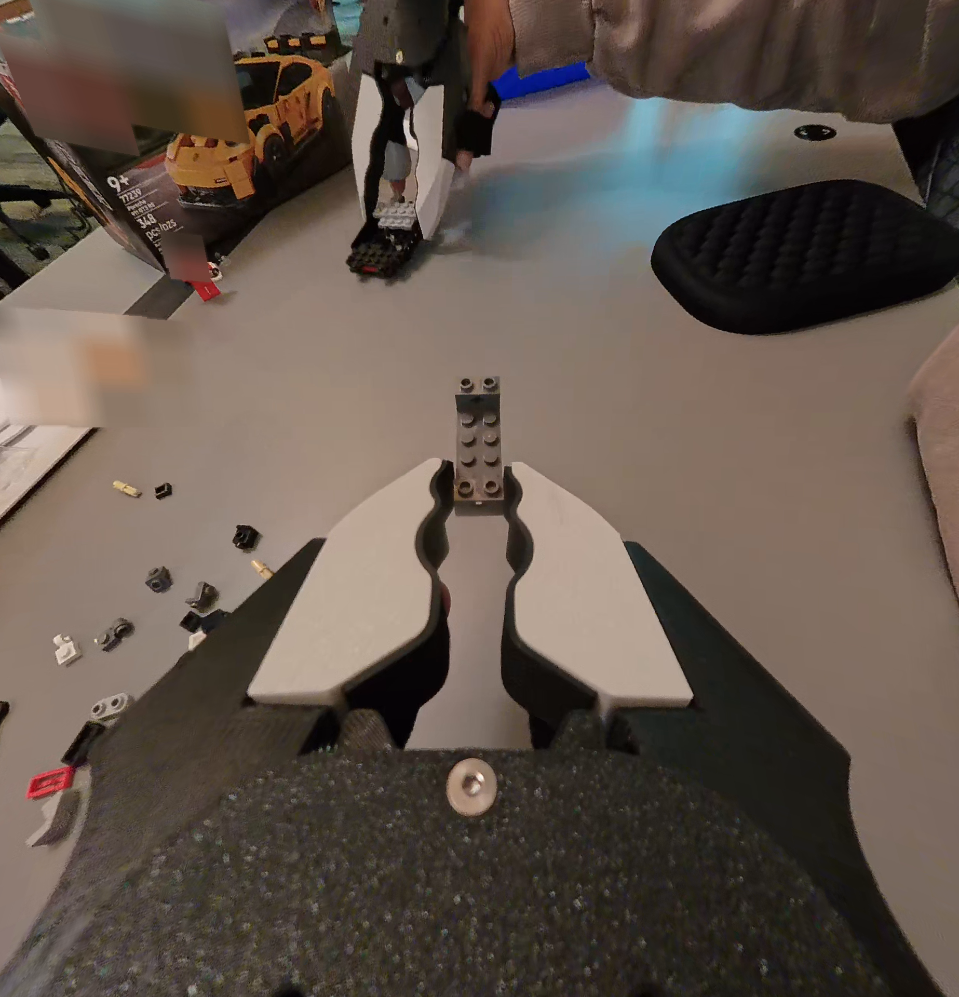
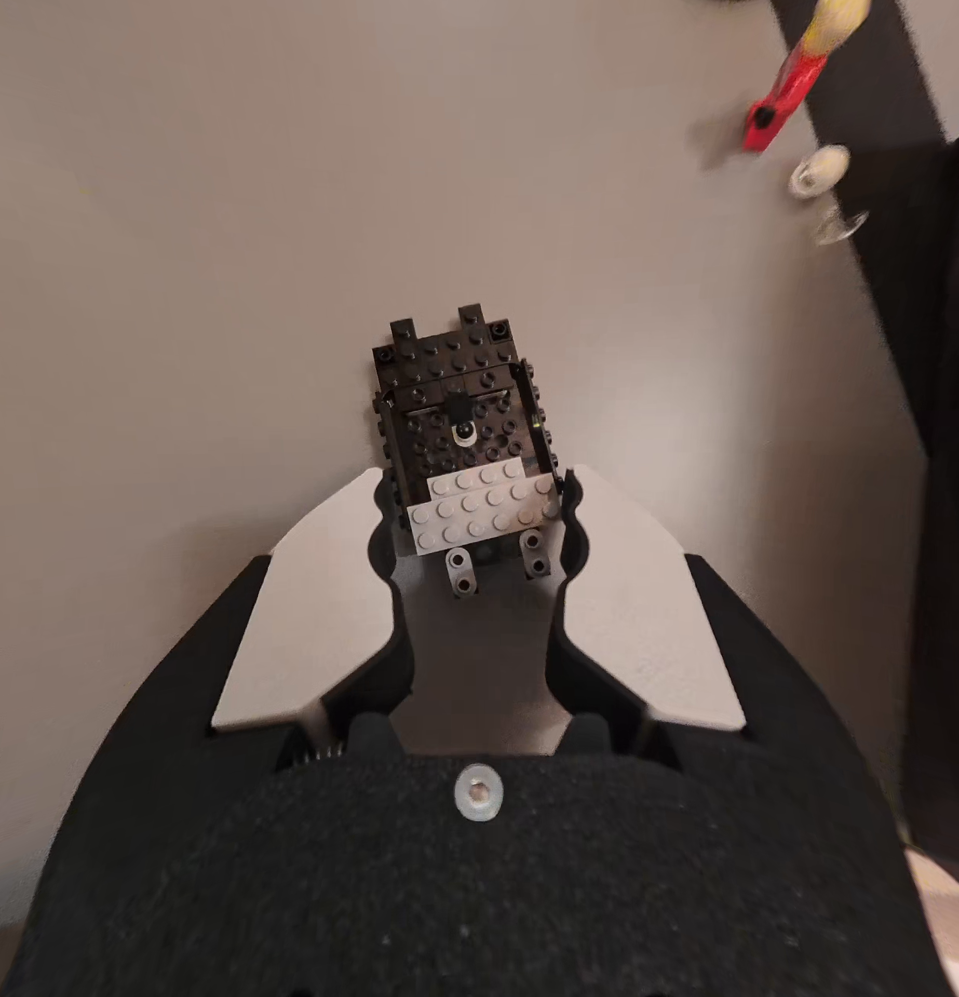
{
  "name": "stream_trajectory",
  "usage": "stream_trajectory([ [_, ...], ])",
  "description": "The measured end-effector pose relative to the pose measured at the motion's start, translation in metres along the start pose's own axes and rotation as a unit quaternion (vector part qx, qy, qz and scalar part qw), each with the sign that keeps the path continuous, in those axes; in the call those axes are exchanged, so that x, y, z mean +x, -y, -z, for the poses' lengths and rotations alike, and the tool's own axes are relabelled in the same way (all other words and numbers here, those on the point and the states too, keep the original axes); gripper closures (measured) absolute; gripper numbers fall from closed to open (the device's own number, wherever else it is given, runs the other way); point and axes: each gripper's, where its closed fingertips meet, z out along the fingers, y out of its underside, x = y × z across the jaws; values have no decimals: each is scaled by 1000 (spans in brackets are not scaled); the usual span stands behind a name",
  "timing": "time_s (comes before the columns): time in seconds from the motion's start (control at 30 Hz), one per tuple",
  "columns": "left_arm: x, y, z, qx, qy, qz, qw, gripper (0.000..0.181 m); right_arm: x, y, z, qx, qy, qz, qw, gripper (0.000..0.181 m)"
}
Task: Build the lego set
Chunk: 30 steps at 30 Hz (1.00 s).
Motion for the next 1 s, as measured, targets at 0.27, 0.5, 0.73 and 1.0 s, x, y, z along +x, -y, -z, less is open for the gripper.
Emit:
stream_trajectory([
  [0.27, 2, -1, -4, -6, 5, -1, 1000, 163, 1, 16, 15, 35, -36, 0, 999, 104],
  [0.5, 8, -7, -15, -18, -11, 0, 1000, 163, -138, 114, 15, 181, 32, 45, 982, 130],
  [0.73, 20, -7, -26, -29, -15, -15, 999, 164, -223, 160, -38, 218, 112, 85, 966, 146],
  [1.0, 30, -12, -35, -37, -21, -25, 999, 162, -218, 150, -45, 151, 198, 181, 952, 164],
])
